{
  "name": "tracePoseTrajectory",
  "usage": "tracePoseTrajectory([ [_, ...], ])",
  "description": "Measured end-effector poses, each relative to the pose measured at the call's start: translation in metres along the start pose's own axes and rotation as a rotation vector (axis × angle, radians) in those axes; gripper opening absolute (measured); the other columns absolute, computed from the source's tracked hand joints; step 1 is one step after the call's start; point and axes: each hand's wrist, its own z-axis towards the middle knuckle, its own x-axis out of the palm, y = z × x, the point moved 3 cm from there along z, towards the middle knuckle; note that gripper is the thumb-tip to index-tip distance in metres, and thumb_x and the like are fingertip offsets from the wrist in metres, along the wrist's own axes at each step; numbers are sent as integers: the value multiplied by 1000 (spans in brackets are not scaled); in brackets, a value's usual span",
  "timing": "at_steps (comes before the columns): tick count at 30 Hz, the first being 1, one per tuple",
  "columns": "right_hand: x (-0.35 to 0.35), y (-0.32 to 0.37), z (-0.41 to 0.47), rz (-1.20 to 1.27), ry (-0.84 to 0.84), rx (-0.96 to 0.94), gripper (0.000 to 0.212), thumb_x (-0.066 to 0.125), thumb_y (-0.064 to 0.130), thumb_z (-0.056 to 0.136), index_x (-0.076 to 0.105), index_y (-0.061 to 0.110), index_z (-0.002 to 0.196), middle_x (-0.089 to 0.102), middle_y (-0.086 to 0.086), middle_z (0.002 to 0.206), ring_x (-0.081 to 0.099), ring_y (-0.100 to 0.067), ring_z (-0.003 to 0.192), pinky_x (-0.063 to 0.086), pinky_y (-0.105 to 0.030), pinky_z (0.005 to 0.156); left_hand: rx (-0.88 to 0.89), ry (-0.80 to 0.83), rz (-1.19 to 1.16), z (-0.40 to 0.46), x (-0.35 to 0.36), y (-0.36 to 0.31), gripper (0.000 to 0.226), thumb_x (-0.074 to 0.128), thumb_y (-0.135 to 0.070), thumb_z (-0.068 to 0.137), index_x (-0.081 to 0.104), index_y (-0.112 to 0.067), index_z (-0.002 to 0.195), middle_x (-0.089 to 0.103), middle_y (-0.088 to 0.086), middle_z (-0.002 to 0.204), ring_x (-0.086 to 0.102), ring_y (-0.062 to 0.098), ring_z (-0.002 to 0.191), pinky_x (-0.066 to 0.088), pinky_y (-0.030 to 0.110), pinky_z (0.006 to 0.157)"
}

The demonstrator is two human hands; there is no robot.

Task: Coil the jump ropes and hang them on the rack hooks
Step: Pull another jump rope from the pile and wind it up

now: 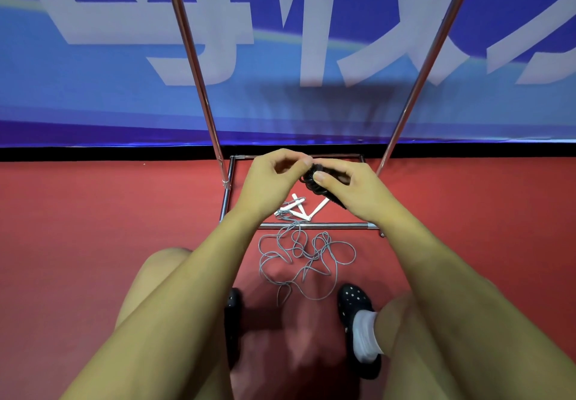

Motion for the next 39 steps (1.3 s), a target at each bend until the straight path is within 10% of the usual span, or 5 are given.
tracePoseTrajectory([
  [15, 14, -6, 9, 46, -11, 115, 23, 72, 27, 96, 68, 32, 118, 74, 17, 107, 70, 2, 101, 51, -16, 92, 198, -100, 657, 0, 1, -8, 21, 52, -33, 105, 61, -15, 100, 63, -1, 97, 58, 19, 90, 49, 41, 77],
  [21, 17, -12, 8, -41, 23, 176, 42, 75, 28, 92, 61, 26, 132, 69, 11, 111, 66, 10, 77, 45, -6, 69, 45, -145, 500, 3, -5, 1, 25, 49, -38, 107, 54, -15, 99, 71, 1, 81, 68, 21, 78, 53, 45, 76],
  [26, 14, -9, 6, 118, 53, 103, 33, 72, 16, 94, 64, 33, 121, 69, 11, 124, 66, -2, 112, 50, -17, 95, 46, -139, 305, 5, -3, -3, 22, 56, -31, 105, 55, -14, 91, 72, -3, 79, 71, 6, 71, 55, 23, 72],
  [39, -28, 66, -1, 346, -411, -21, 5, 78, 12, 89, 79, 8, 92, 78, 3, 85, 67, 0, 76, 50, -15, 77, 29, -123, -39, 13, -3, -101, 24, 65, -26, 100, 62, -7, 86, 74, 13, 77, 70, 20, 63, 61, 33, 68],
])
